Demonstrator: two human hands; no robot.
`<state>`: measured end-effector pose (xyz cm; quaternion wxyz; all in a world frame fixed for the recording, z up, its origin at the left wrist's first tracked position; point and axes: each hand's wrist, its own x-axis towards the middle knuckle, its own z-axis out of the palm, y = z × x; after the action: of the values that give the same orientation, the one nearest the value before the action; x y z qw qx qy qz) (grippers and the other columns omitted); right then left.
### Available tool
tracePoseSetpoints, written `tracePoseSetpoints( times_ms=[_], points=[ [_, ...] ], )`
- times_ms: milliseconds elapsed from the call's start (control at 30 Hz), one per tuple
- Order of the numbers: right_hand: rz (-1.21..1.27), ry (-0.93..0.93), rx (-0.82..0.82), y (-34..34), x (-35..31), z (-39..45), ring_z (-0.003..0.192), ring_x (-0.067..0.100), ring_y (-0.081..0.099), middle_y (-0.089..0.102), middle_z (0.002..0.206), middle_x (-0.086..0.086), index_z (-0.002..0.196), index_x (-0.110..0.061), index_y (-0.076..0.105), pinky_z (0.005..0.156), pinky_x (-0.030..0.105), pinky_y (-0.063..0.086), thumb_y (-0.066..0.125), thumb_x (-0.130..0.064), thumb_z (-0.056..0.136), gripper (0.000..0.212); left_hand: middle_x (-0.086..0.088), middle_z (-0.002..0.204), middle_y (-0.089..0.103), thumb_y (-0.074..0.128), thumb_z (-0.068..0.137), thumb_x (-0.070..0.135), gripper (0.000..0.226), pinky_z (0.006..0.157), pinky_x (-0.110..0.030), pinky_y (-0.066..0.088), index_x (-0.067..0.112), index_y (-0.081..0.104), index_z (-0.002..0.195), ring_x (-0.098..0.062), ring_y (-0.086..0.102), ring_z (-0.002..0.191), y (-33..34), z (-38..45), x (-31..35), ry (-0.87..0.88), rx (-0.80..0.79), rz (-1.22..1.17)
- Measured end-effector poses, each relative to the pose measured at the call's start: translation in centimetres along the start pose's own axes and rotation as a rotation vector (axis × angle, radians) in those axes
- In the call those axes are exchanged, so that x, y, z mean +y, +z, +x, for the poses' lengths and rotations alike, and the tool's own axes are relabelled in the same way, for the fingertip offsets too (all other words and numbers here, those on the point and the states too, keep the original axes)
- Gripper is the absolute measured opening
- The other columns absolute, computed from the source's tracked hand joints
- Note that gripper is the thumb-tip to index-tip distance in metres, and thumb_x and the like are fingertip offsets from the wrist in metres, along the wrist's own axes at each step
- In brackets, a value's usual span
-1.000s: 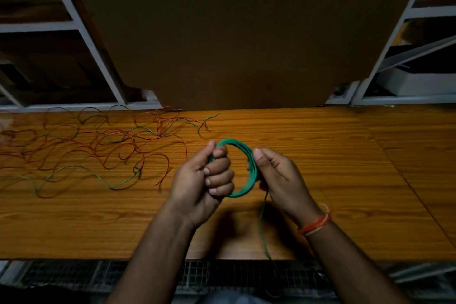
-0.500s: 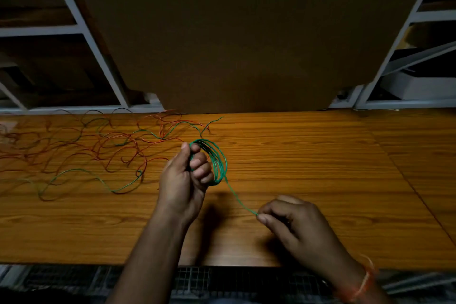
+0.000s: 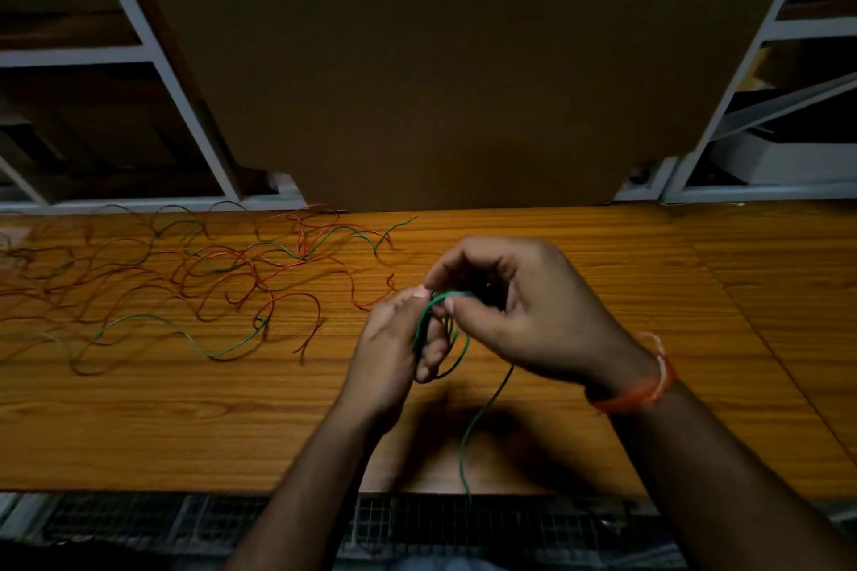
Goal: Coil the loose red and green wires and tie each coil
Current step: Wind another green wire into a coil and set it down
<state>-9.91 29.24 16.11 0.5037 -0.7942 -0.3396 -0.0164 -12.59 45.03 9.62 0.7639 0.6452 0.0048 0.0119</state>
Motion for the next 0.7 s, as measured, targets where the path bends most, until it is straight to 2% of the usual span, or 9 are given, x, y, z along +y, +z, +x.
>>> tracePoseSetpoints(
  times_ms=[67, 167, 267, 367, 467, 567, 700],
  points=[
    [0.015, 0.031, 0.065, -0.4, 0.9, 0.7, 0.085, 0.008, 0.072, 0.075, 0.090, -0.007, 0.099, -0.018, 0.076, 0.076, 0.032, 0.061, 0.074, -0.002, 0.088, 0.019, 0.000, 0.051, 0.032, 0.035, 0.109, 0.028, 0.036, 0.044, -0.024, 0.014, 0.008, 0.053, 0.085, -0.009, 0.023, 0.041, -0.3, 0.1, 0.2, -0.021, -0.023, -0.051],
    [0.041, 0.089, 0.129, -0.2, 3.0, 0.8, 0.088, 0.008, 0.072, 0.075, 0.091, -0.007, 0.099, -0.019, 0.077, 0.079, 0.034, 0.061, 0.076, -0.010, 0.089, 0.014, 0.003, 0.054, 0.025, 0.041, 0.105, 0.044, 0.044, 0.049, -0.028, 0.009, 0.009, 0.057, 0.086, -0.011, 0.015, 0.047, -1.0, 0.3, 0.4, -0.029, -0.084, -0.094],
    [-0.002, 0.107, 0.198, 0.6, 4.9, 0.4, 0.090, 0.008, 0.069, 0.072, 0.094, -0.010, 0.104, -0.025, 0.076, 0.078, 0.034, 0.059, 0.074, -0.024, 0.091, 0.013, 0.004, 0.057, 0.022, 0.048, 0.099, 0.040, 0.032, 0.046, -0.022, 0.012, 0.014, 0.057, 0.083, -0.010, 0.012, 0.050, -1.2, 0.2, 0.5, -0.036, -0.180, -0.082],
    [-0.074, 0.098, 0.213, 1.8, 6.0, -0.2, 0.090, 0.009, 0.062, 0.066, 0.093, -0.006, 0.103, -0.023, 0.075, 0.076, 0.028, 0.050, 0.059, -0.038, 0.097, 0.023, 0.006, 0.056, 0.020, 0.046, 0.103, 0.036, 0.032, 0.043, -0.017, 0.015, 0.012, 0.056, 0.084, -0.007, 0.013, 0.046, -1.0, 0.2, 0.5, -0.089, -0.200, -0.205],
    [-0.063, 0.103, 0.207, 3.1, 6.0, -1.0, 0.081, 0.011, 0.057, 0.059, 0.079, -0.003, 0.083, -0.017, 0.064, 0.072, 0.034, 0.044, 0.041, -0.042, 0.106, 0.041, 0.007, 0.054, 0.022, 0.044, 0.105, 0.034, 0.031, 0.043, -0.019, 0.010, 0.013, 0.051, 0.083, -0.004, 0.016, 0.042, -0.5, 0.2, 0.8, -0.155, -0.192, -0.359],
    [-0.056, 0.121, 0.270, 4.3, 6.2, -1.5, 0.069, 0.011, 0.057, 0.057, 0.072, -0.006, 0.080, -0.027, 0.055, 0.063, 0.035, 0.045, 0.040, -0.042, 0.106, 0.034, 0.007, 0.054, 0.020, 0.044, 0.101, 0.035, 0.029, 0.042, -0.020, 0.010, 0.016, 0.049, 0.080, -0.003, 0.018, 0.040, 0.0, 0.2, 1.1, -0.231, -0.178, -0.478],
    [-0.129, 0.103, 0.393, 4.9, 7.1, -1.6, 0.058, 0.012, 0.046, 0.047, 0.063, -0.004, 0.076, -0.023, 0.048, 0.054, 0.041, 0.038, 0.036, -0.048, 0.105, 0.040, 0.010, 0.047, 0.025, 0.044, 0.099, 0.034, 0.030, 0.040, -0.019, 0.021, 0.016, 0.051, 0.077, -0.004, 0.026, 0.037, 0.4, 0.2, 1.1, -0.365, -0.209, -0.661]
  ],
)
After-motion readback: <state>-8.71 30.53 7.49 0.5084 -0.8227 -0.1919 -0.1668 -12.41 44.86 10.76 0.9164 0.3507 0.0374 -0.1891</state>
